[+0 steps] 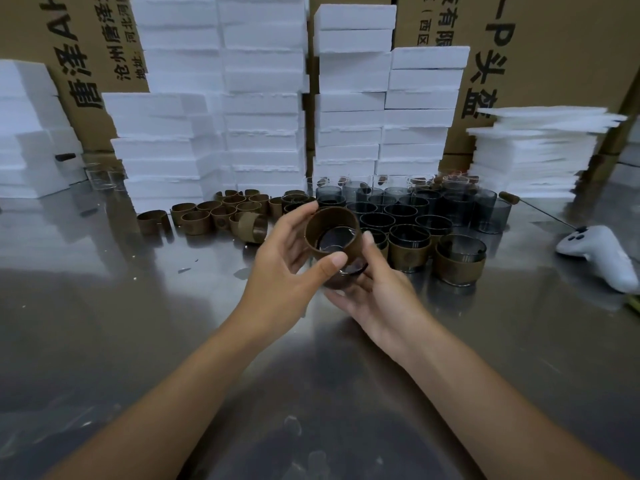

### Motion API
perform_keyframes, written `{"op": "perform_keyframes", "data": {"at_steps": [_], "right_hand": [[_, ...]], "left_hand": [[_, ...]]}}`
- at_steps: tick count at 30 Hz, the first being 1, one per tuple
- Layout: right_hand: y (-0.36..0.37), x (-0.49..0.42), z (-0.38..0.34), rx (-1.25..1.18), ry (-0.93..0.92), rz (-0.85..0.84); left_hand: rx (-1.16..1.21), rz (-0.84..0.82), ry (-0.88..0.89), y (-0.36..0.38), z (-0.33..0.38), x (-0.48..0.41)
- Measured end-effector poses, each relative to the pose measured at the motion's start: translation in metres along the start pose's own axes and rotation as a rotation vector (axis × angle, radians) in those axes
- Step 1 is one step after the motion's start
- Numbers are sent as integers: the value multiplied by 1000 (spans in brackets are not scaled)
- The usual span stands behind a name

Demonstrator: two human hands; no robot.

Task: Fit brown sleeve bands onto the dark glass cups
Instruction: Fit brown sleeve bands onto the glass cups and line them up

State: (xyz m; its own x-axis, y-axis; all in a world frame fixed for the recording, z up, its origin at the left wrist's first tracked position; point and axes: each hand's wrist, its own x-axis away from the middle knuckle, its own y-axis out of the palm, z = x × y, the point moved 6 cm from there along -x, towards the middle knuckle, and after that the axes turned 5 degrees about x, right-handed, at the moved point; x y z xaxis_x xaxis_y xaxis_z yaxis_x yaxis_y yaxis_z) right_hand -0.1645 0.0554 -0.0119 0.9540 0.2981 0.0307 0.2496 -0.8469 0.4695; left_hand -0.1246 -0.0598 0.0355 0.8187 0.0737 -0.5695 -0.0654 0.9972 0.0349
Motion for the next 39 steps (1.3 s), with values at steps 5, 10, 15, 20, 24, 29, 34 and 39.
{"op": "perform_keyframes", "data": {"at_steps": [5,10,15,20,24,29,34,39], "right_hand": [[7,4,-2,-174,47,-72],[9,7,-2,-177,97,-92],[14,10,-4,-125,95,-133],[16,8,-4,-145,78,-159],[17,9,-4,-134,63,-163],[16,8,-5,-125,69,-141],[17,9,-7,-112,46,-155],[16,11,-13,-152,-9,-157]], "left_hand": [[-53,-38,18,4,0,0],[-61,-61,29,7,1,1],[-64,-63,17,7,2,2],[-57,-55,19,7,1,1],[-44,-57,10,7,1,2],[-1,-93,-19,10,3,2],[31,-81,-79,5,-4,1],[84,-109,-264,6,-24,1]]}}
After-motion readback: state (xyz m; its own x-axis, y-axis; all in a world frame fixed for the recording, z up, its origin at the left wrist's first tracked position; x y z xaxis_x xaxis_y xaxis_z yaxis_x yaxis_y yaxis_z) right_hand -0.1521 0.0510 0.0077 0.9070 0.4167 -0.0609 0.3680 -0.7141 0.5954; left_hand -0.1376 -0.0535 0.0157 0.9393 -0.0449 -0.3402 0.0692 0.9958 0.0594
